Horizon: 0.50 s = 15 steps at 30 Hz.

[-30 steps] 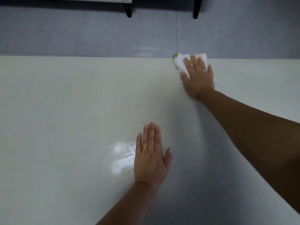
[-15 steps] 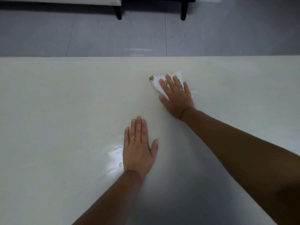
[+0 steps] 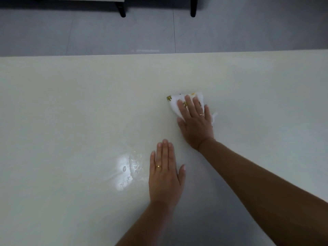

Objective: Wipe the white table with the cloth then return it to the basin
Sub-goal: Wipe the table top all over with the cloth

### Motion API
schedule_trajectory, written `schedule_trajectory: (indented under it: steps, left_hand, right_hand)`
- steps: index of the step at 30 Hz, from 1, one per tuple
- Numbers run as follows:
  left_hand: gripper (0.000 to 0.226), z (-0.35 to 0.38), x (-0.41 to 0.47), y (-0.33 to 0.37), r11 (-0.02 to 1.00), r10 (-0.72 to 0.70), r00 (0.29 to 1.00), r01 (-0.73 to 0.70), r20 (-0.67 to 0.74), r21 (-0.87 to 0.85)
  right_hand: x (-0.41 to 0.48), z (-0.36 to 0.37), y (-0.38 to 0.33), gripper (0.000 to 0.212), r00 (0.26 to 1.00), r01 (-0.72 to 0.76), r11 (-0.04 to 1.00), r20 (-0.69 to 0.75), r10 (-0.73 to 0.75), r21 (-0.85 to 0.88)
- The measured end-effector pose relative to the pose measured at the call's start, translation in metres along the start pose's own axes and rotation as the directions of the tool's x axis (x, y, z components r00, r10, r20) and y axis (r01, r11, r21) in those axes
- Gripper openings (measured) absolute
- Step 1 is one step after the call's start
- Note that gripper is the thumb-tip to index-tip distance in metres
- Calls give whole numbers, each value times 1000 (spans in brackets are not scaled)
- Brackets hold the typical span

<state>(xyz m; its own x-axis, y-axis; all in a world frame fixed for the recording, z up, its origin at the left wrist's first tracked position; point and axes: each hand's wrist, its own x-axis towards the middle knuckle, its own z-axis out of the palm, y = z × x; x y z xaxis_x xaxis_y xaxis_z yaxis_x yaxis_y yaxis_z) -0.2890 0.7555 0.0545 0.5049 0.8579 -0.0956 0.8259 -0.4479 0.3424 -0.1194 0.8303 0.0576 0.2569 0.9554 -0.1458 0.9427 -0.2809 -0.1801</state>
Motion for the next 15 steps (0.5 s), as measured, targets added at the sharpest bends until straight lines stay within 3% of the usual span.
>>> schedule_trajectory:
  steps: [1, 3, 6, 9, 11, 15]
  left_hand:
    - [68, 1, 1, 0, 1000, 0, 1000, 0, 3, 13]
    - [69, 3, 1, -1, 1000, 2, 1000, -2, 19, 25]
    - [70, 4, 1, -1, 999, 9, 1000, -9, 17, 34]
    - [70, 4, 1, -1, 999, 4, 1000, -5, 12, 43]
    - [70, 3, 1, -1, 999, 3, 1000, -3, 18, 47]
    - [69, 0, 1, 0, 996, -4, 1000, 3, 22, 84]
  right_hand:
    - [-2, -3, 13, 57, 998, 55, 998, 6, -55, -8]
    - [-5, -7, 41, 56, 1000, 26, 999, -5, -26, -31]
    - [-13, -10, 62, 57, 975, -222, 975, -30, 222, 2]
    - [-18, -5, 35, 59, 910, -413, 909, -16, 415, 56]
    - [-30, 3, 6, 60, 926, -376, 924, 0, 377, 63]
    - [-69, 9, -7, 60, 999, -28, 1000, 35, 27, 7]
